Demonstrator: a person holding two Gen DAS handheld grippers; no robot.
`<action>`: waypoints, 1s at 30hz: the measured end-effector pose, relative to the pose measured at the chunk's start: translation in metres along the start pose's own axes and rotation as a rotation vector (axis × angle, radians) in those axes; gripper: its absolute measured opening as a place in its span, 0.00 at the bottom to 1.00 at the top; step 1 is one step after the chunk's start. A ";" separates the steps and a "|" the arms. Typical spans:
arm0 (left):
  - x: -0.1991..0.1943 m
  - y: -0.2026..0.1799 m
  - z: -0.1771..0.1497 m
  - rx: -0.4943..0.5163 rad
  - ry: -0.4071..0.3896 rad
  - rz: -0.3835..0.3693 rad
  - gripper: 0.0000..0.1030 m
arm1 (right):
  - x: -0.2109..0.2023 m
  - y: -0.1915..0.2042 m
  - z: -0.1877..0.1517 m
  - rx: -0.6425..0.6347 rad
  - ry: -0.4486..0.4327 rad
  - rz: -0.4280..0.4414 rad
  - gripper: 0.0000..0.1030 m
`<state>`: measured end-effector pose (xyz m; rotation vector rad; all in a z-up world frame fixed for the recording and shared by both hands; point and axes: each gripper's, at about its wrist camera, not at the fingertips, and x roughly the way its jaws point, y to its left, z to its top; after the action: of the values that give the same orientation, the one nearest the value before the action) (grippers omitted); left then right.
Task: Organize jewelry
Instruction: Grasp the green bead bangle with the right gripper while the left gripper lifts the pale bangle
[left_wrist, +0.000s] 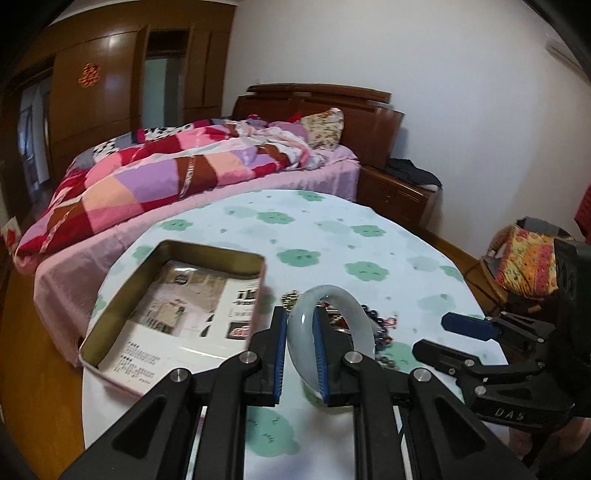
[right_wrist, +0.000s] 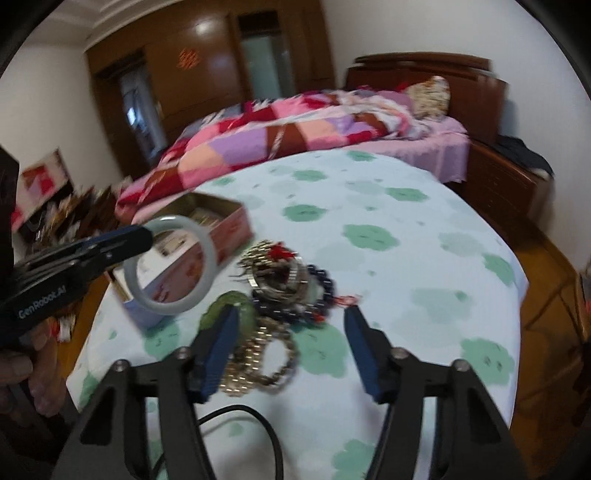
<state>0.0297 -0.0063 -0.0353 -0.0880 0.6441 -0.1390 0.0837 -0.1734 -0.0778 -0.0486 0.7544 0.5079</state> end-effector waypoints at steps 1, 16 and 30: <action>0.000 0.003 0.000 -0.008 -0.001 0.007 0.13 | 0.006 0.007 0.004 -0.026 0.023 0.003 0.52; -0.003 0.030 -0.001 -0.069 -0.015 0.026 0.13 | 0.070 0.044 -0.003 -0.199 0.238 -0.026 0.21; -0.006 0.042 0.003 -0.096 -0.023 0.040 0.13 | 0.040 0.033 -0.003 -0.143 0.164 0.008 0.09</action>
<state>0.0310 0.0360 -0.0344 -0.1686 0.6287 -0.0684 0.0911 -0.1283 -0.1024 -0.2225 0.8774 0.5696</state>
